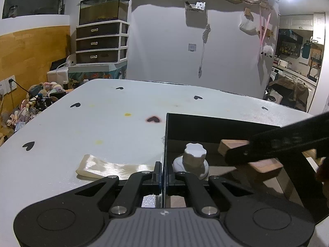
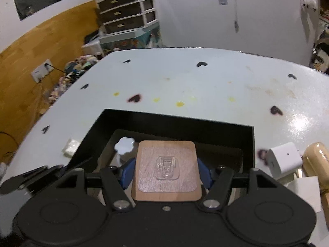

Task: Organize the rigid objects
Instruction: 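Lower the wooden pad into the black box beside the knob and release, then grasp the black smartwatch with the right gripper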

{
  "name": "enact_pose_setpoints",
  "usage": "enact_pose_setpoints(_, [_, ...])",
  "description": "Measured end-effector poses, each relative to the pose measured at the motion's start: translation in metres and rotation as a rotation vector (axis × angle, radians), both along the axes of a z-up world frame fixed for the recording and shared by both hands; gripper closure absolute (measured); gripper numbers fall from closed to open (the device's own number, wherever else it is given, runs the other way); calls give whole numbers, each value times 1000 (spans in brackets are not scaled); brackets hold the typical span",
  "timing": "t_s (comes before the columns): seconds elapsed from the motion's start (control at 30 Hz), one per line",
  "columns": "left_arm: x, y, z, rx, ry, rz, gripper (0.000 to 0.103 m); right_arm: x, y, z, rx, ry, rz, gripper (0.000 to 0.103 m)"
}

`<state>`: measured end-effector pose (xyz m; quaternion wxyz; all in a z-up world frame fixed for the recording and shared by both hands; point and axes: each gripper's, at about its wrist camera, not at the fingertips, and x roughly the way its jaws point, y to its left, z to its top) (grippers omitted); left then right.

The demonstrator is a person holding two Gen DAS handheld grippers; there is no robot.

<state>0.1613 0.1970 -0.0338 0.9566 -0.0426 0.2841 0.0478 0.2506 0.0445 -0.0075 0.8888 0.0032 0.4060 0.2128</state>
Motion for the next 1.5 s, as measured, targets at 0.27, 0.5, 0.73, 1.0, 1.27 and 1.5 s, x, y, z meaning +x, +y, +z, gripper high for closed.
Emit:
enact_pose_setpoints(0.27, [0, 0, 0, -2, 0, 0, 100, 0, 3, -2, 3, 26, 41, 27])
enact_pose_setpoints(0.5, [0, 0, 1, -2, -1, 0, 100, -9, -4, 10, 4, -23, 57, 24])
enact_pose_setpoints(0.73, [0, 0, 1, -7, -1, 1, 100, -21, -20, 24, 26, -78, 57, 24])
enact_pose_setpoints(1.0, [0, 0, 1, -2, 0, 1, 100, -42, -52, 38, 57, -130, 41, 18])
enact_pose_setpoints(1.27, [1, -3, 1, 16, 0, 11, 100, -70, -93, 42, -17, -238, -2, 5])
enact_pose_setpoints(1.5, [1, -5, 1, 27, 0, 17, 100, -90, -133, 27, -85, -282, -52, 1])
